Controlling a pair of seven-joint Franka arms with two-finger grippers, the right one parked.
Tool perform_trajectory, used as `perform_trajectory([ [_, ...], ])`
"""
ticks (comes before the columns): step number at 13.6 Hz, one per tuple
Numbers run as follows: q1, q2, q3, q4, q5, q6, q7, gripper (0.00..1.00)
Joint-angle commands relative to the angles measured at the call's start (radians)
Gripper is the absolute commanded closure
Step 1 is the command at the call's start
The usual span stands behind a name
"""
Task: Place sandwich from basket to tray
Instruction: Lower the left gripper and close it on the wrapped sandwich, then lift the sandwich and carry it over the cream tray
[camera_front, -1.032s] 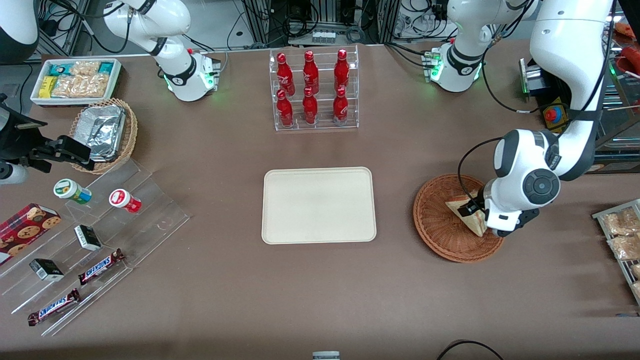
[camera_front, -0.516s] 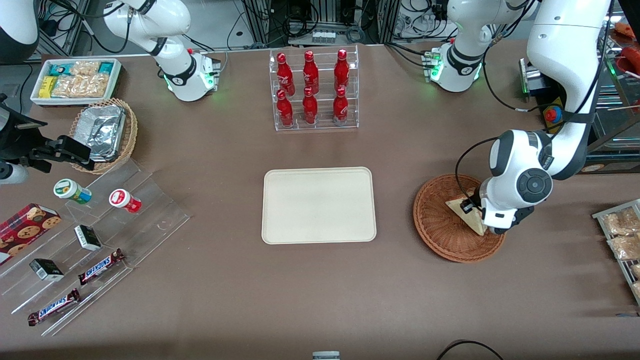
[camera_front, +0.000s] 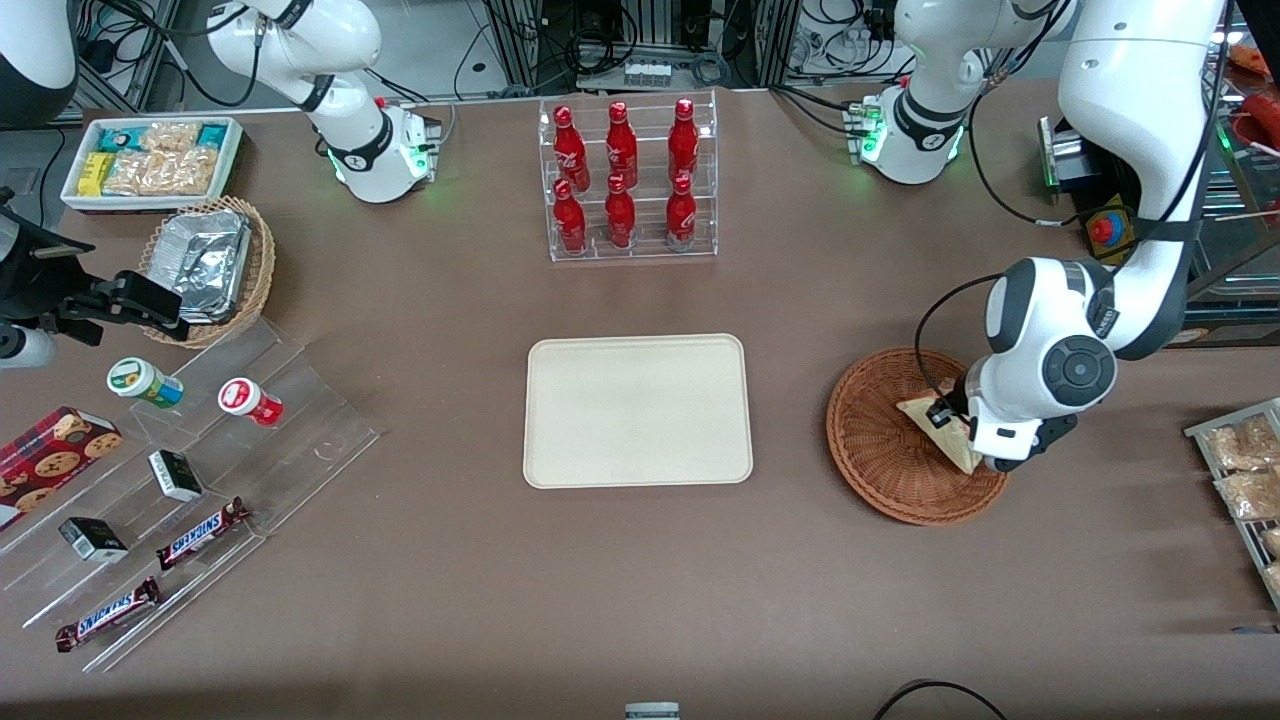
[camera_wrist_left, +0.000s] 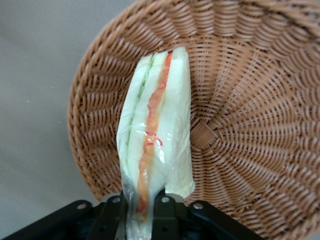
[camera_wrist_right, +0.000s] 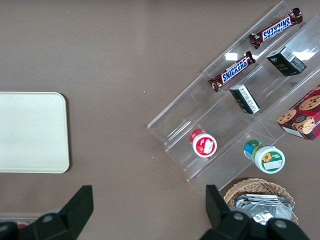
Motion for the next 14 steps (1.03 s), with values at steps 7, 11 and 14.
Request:
perform_trajectory([
  [7, -0.165, -0.029, -0.002, 0.201, 0.019, -0.276, 0.059, 1.00],
  [11, -0.323, -0.019, -0.001, 0.231, 0.023, -0.271, 0.045, 1.00],
  [14, -0.423, 0.004, -0.002, 0.253, 0.061, -0.259, 0.045, 1.00],
])
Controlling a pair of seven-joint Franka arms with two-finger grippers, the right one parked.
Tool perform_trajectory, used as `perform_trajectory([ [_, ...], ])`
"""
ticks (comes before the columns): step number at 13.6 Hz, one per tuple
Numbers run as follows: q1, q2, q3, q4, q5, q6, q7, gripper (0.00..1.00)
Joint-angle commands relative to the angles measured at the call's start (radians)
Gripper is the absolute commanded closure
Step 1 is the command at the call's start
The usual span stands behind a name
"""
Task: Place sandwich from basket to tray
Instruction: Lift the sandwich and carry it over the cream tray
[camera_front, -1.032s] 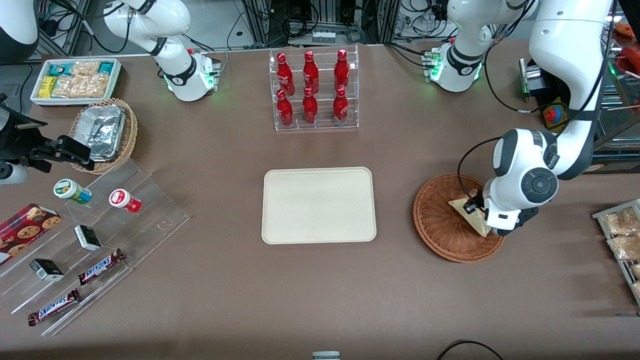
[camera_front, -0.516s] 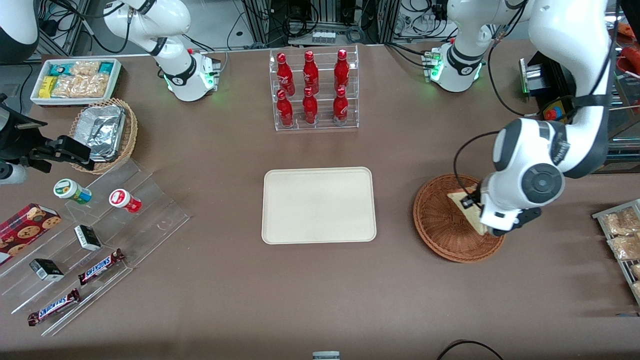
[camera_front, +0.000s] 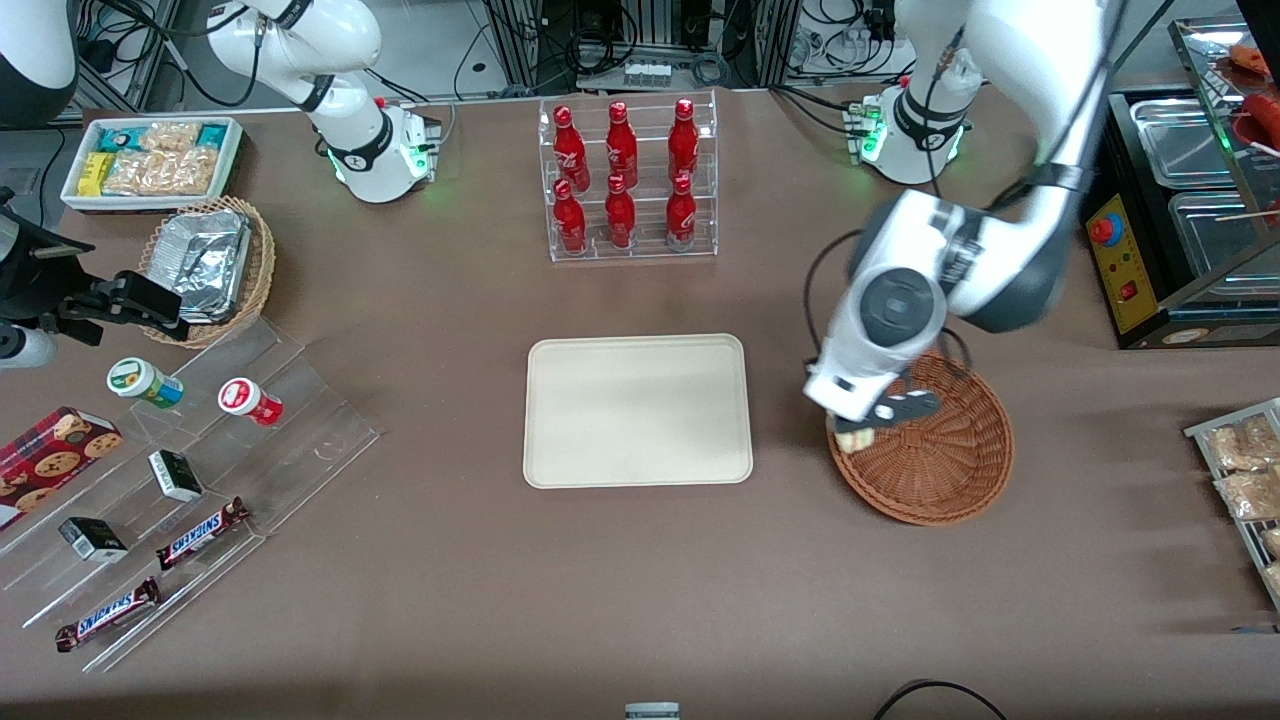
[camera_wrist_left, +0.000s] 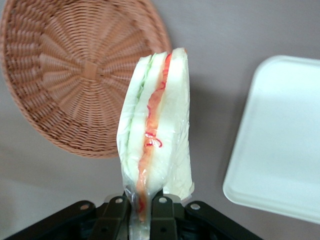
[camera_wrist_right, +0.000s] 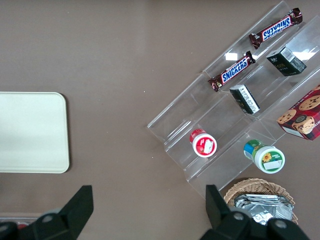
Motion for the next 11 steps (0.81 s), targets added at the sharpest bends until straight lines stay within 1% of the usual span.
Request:
perform_trajectory([
  [1, -0.087, 0.041, 0.011, 0.051, 0.036, 0.004, -0.002, 1.00],
  [5, -0.212, 0.131, 0.013, 0.078, 0.041, 0.056, -0.041, 1.00],
  [8, -0.261, 0.202, 0.013, 0.121, 0.055, 0.072, -0.086, 1.00],
  [11, -0.285, 0.294, 0.014, 0.216, 0.069, 0.070, -0.149, 1.00],
])
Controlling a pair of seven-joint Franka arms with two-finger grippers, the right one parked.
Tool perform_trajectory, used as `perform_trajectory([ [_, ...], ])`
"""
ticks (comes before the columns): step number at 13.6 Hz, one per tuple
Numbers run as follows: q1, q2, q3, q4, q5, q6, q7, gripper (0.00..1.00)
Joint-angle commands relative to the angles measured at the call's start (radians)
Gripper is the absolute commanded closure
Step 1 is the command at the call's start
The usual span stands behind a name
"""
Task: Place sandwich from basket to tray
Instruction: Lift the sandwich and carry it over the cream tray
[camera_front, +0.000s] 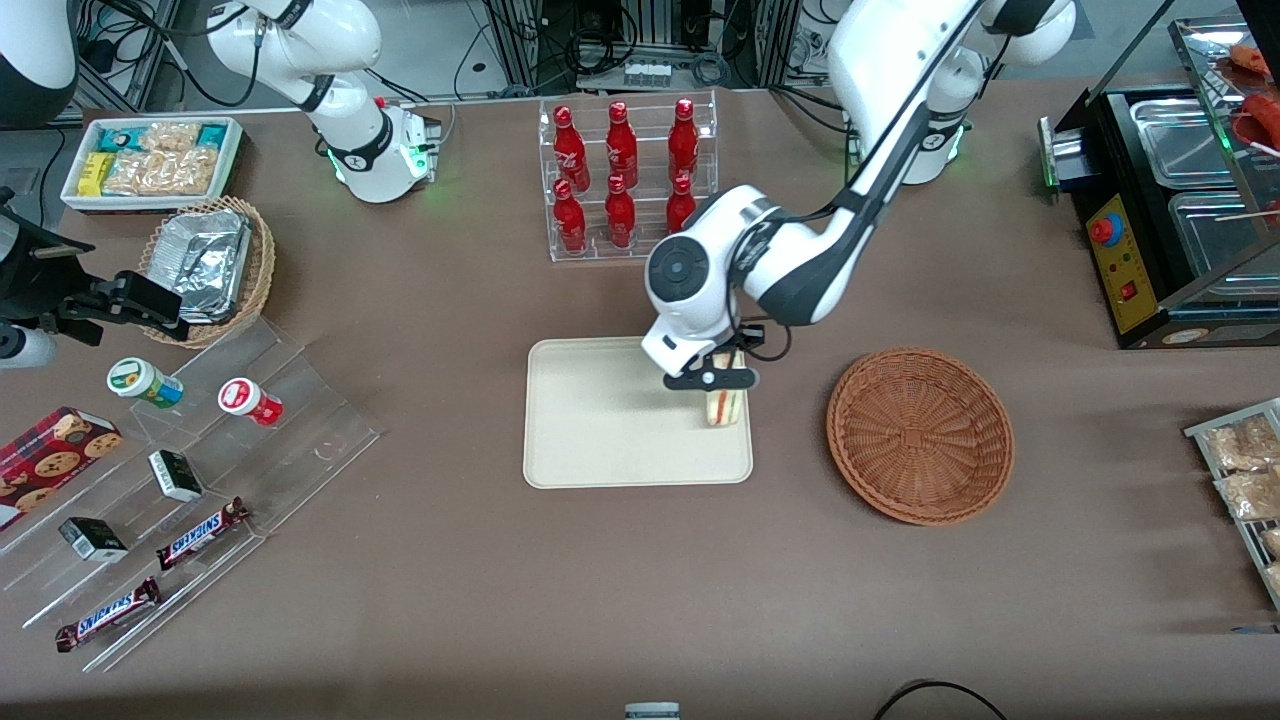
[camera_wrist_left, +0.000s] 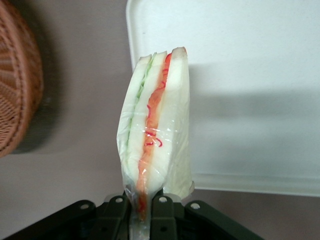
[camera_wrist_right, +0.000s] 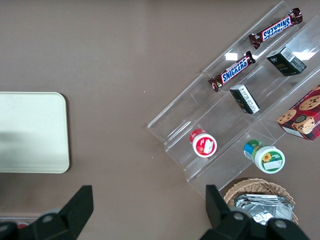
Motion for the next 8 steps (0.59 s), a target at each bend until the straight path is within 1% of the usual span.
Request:
perform_trajectory([
  [1, -0.021, 0.081, 0.011, 0.109, 0.031, -0.017, -0.045, 1.00],
  [4, -0.033, 0.081, 0.011, 0.117, 0.034, -0.015, -0.036, 1.00],
  [6, -0.035, 0.101, 0.011, 0.158, 0.034, -0.018, -0.027, 1.00],
  [8, -0.044, 0.109, 0.011, 0.166, 0.033, -0.018, 0.004, 1.00],
])
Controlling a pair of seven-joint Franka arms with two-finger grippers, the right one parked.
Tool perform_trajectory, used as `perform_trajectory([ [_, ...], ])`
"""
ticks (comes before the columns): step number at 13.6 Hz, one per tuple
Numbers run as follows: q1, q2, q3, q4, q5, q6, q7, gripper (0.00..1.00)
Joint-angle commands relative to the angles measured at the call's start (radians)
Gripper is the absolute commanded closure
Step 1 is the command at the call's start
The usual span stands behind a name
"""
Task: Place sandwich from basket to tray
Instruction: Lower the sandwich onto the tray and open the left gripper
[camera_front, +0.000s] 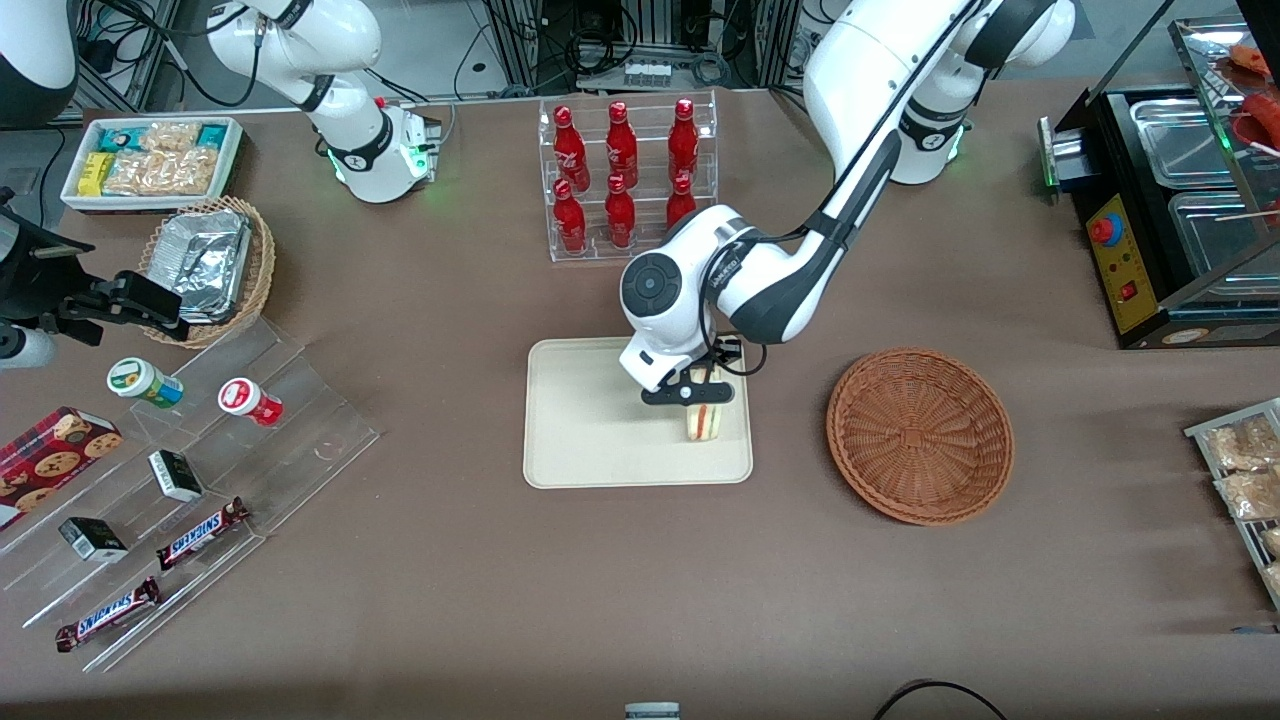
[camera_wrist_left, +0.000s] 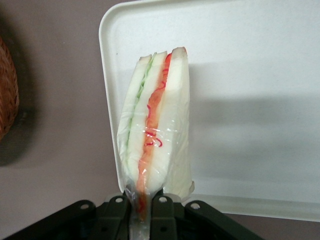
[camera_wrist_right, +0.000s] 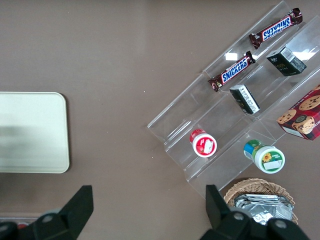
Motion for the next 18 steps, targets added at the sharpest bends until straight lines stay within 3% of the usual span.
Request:
perform_trajectory([
  [1, -0.026, 0.036, 0.011, 0.049, 0.022, -0.016, 0.038, 1.00],
  [18, -0.040, 0.095, 0.014, 0.057, 0.038, -0.013, 0.047, 1.00],
])
